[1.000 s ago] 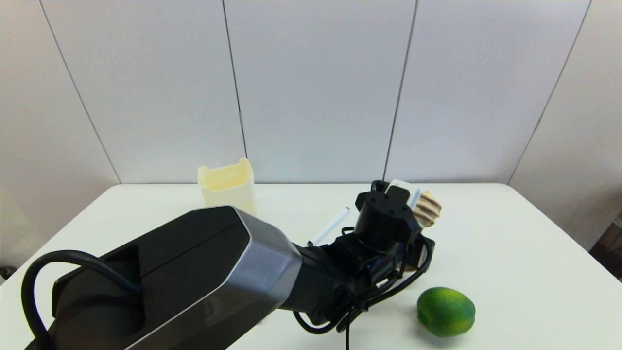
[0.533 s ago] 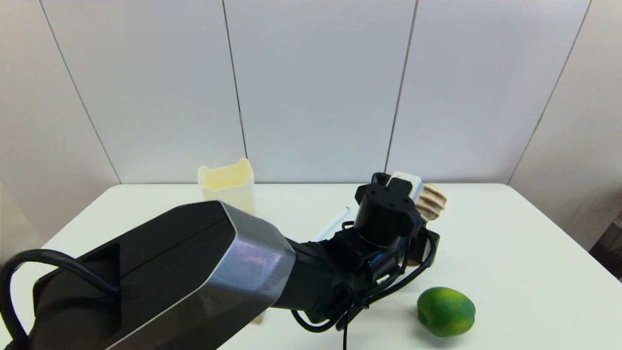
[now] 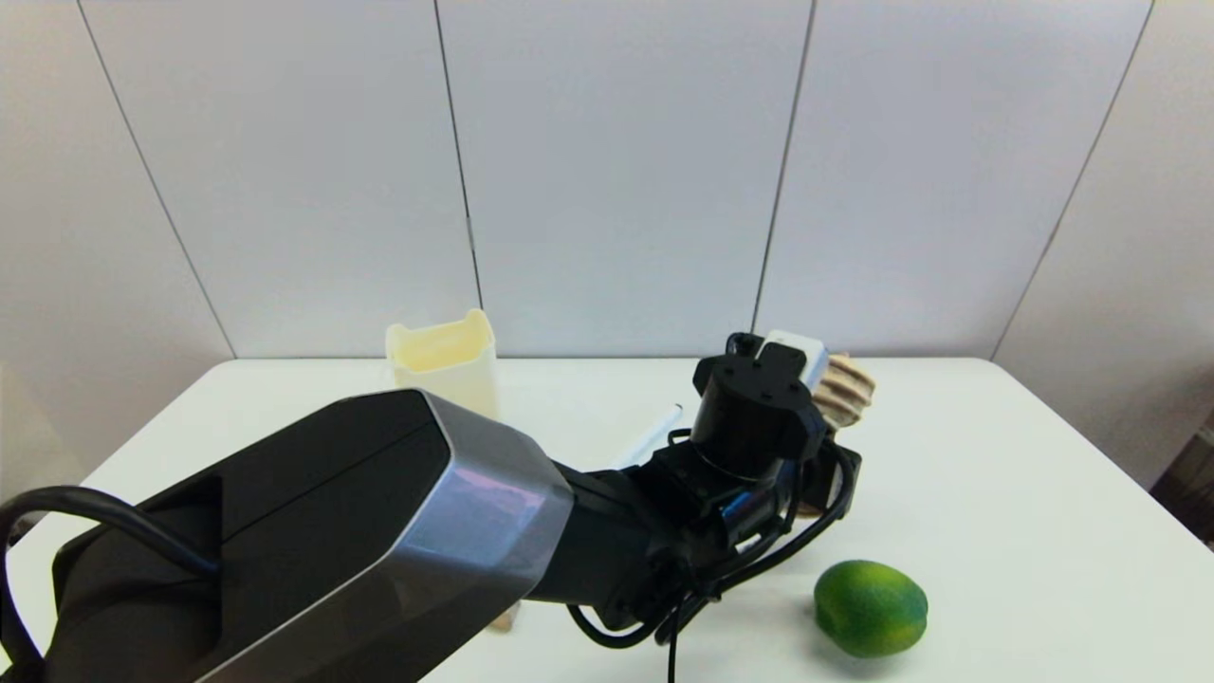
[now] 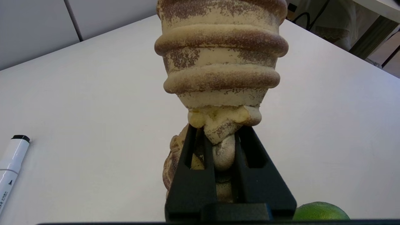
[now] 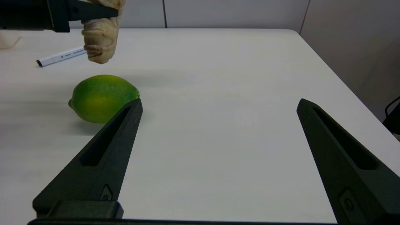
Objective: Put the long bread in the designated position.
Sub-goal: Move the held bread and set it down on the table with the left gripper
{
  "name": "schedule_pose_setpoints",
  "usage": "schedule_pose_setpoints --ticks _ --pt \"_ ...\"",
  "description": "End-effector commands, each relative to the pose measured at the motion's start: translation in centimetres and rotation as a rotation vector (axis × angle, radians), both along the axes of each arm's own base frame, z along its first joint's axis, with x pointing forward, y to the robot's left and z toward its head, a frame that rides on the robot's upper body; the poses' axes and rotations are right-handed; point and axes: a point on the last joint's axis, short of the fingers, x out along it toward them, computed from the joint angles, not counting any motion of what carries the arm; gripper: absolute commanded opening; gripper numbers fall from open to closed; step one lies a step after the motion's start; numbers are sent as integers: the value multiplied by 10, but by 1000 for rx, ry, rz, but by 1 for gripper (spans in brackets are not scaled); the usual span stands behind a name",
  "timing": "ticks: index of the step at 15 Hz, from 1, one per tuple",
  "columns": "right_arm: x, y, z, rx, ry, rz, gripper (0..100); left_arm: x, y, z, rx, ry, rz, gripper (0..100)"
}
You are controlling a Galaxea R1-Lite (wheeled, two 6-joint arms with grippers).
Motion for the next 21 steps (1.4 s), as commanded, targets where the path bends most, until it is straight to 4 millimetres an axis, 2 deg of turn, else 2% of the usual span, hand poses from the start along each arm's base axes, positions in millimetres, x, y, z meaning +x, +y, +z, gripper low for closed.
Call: schedule_pose_setpoints --ticks 1,8,15,21 --pt "0 0 0 0 1 1 100 0 -2 -5 5 4 -2 0" --pt "0 0 0 0 1 1 100 1 -4 -10 13 9 -2 0" --pt "0 0 0 0 1 1 100 1 -4 -7 5 -1 2 0" --pt "0 0 0 0 1 1 100 1 -3 -15 5 41 12 0"
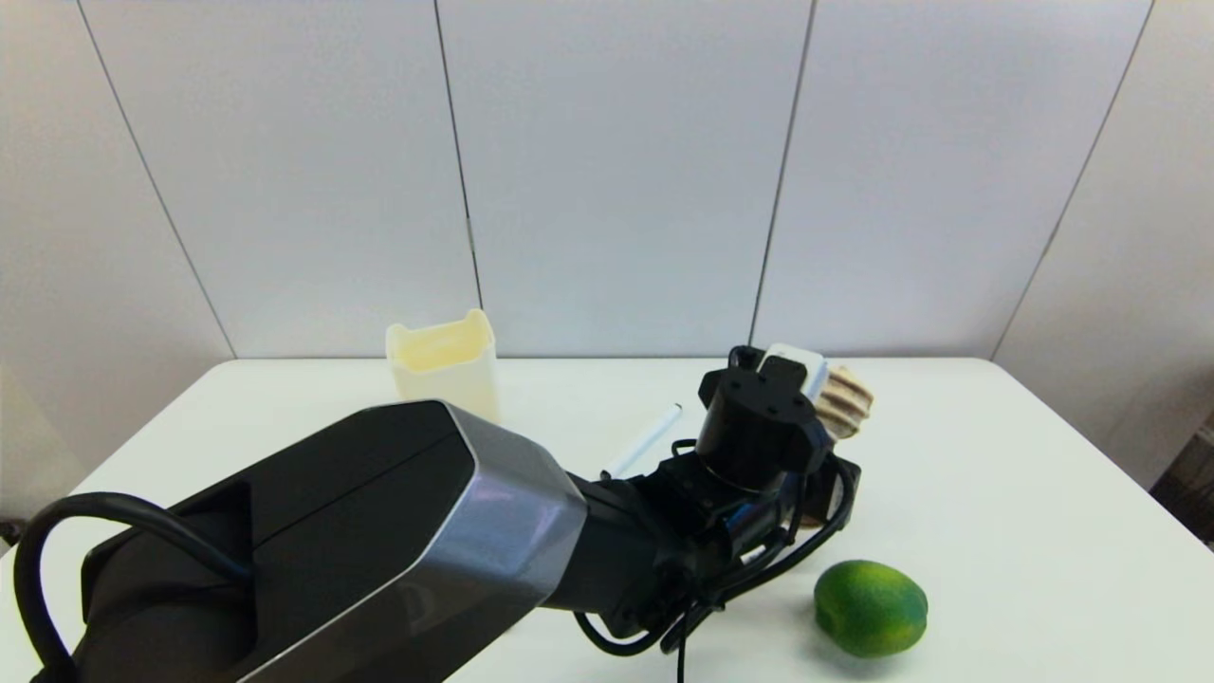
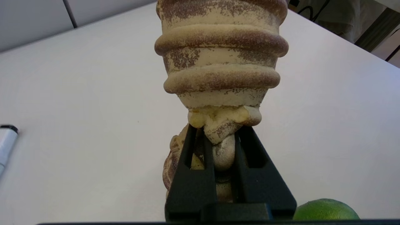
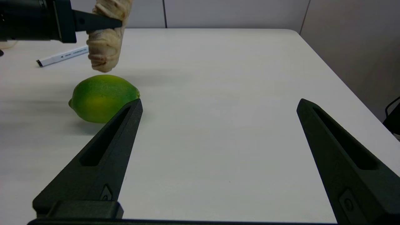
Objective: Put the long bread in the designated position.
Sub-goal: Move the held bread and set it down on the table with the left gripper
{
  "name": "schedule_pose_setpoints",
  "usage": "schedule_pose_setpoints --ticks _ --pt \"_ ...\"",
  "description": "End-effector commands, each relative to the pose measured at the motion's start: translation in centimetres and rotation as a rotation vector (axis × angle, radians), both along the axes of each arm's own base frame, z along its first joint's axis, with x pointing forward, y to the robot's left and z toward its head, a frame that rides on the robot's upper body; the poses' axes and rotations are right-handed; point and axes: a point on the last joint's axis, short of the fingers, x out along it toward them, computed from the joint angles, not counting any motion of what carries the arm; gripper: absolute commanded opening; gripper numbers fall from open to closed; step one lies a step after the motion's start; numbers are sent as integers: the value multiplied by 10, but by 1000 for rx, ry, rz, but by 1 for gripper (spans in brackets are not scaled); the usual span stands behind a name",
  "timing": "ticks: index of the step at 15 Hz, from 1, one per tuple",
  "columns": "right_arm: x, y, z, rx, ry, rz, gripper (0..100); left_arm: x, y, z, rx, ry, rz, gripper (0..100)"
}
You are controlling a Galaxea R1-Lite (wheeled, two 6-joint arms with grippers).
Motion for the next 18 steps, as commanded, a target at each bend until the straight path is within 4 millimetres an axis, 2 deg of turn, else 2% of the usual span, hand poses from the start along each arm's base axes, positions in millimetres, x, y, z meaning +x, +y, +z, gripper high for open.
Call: schedule_pose_setpoints --ticks 1,9,17,18 --pt "0 0 0 -1 1 1 100 -1 1 -12 16 23 7 0" --pt "0 0 0 -1 1 1 100 -4 0 -4 -26 -3 4 0" --pt "0 0 0 -1 1 1 100 4 -1 0 -24 -42 10 0" --pt "0 0 0 -1 1 1 100 5 -3 -7 -14 -36 12 0"
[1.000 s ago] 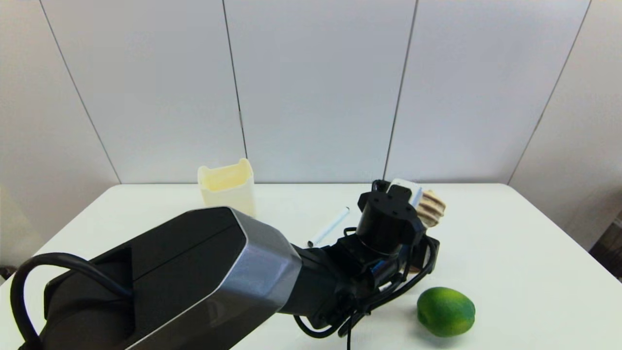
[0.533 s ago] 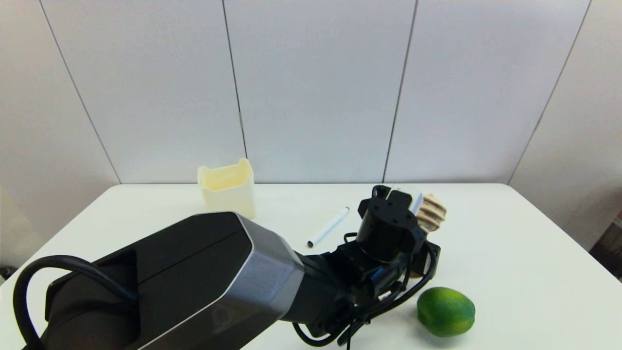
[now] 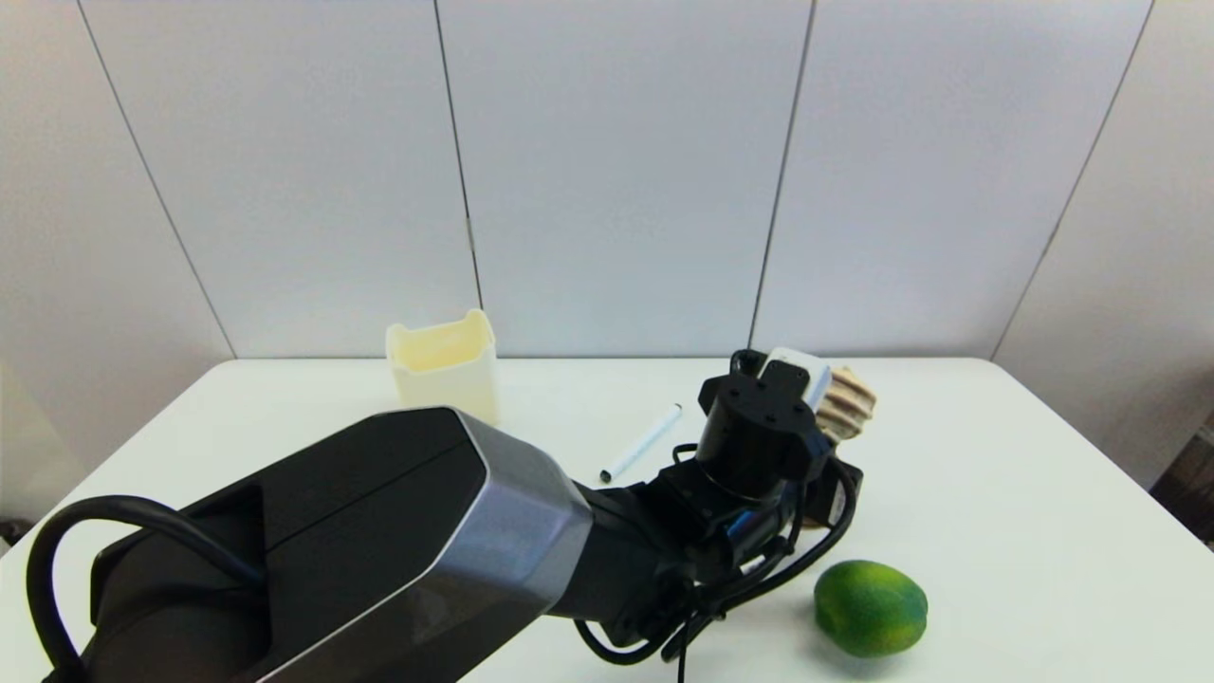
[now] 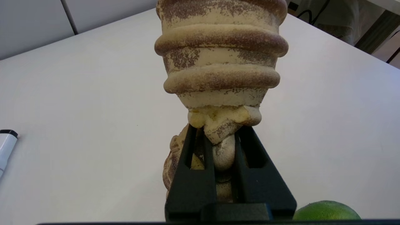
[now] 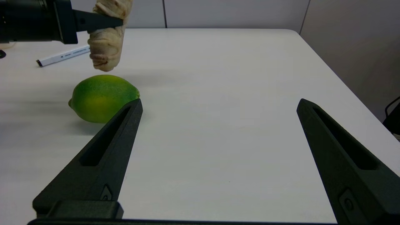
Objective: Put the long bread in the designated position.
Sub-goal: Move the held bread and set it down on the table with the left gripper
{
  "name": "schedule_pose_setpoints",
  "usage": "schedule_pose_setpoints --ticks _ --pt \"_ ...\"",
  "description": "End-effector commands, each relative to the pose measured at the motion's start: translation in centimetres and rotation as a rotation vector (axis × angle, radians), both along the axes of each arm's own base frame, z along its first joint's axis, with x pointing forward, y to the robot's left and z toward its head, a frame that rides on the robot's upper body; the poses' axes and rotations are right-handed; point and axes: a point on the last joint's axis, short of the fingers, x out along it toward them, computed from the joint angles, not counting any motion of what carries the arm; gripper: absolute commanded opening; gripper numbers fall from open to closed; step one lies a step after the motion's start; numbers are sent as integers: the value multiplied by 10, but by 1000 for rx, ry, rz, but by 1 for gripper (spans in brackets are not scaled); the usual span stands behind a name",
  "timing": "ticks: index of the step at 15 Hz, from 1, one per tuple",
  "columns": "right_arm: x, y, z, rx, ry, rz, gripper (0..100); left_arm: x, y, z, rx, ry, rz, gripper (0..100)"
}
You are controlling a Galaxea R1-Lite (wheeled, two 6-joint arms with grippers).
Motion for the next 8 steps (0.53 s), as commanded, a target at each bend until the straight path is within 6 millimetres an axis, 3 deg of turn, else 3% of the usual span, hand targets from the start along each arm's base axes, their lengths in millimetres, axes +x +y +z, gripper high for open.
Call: schedule_pose_setpoints --ticks 1,8 --pt "0 0 0 0 1 1 100 4 -4 -11 16 4 3 100" --pt "0 0 0 0 1 1 100 6 -7 -23 95 -14 -8 100"
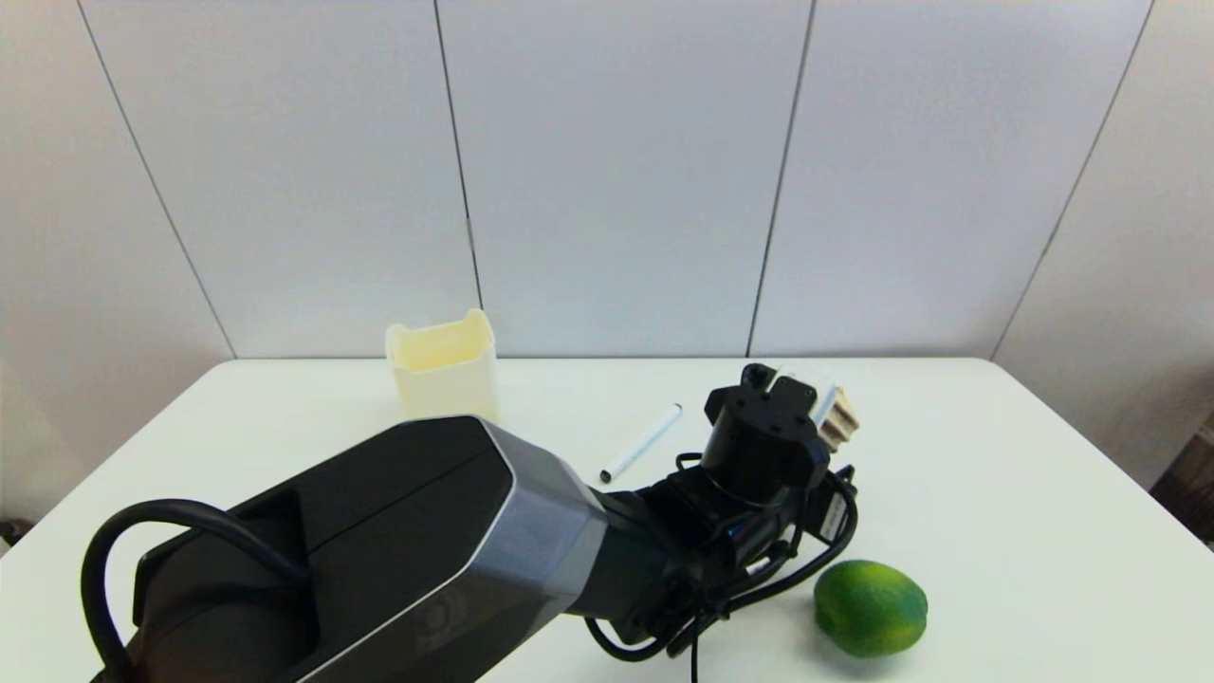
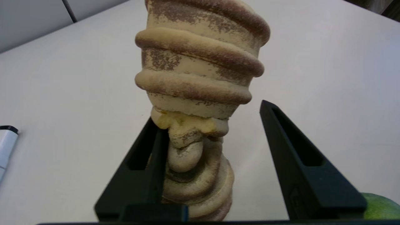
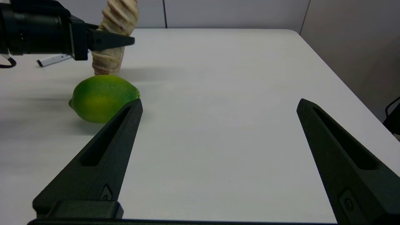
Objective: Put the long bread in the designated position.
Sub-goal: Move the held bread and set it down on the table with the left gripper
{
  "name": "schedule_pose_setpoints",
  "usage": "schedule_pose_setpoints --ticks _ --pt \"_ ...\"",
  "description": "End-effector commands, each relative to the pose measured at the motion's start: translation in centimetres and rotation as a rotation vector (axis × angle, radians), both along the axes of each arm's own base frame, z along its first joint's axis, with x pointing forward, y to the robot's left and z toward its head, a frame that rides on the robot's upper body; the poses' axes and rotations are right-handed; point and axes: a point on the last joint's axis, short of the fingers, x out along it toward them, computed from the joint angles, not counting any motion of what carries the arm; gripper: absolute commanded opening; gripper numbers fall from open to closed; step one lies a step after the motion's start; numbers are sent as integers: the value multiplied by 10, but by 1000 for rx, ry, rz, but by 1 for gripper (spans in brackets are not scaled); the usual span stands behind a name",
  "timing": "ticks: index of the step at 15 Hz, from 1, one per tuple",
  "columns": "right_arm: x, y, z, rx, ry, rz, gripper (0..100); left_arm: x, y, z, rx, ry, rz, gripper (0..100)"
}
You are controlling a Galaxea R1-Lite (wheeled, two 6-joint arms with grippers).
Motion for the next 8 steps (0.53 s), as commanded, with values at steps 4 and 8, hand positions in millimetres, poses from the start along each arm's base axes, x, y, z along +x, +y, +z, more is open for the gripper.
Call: schedule_pose_setpoints --ticks 4,8 --pt "0 0 0 0 2 0 100 3 -5 -13 35 -16 -11 100" --pt "0 0 0 0 2 0 100 3 -5 -46 165 13 -22 100"
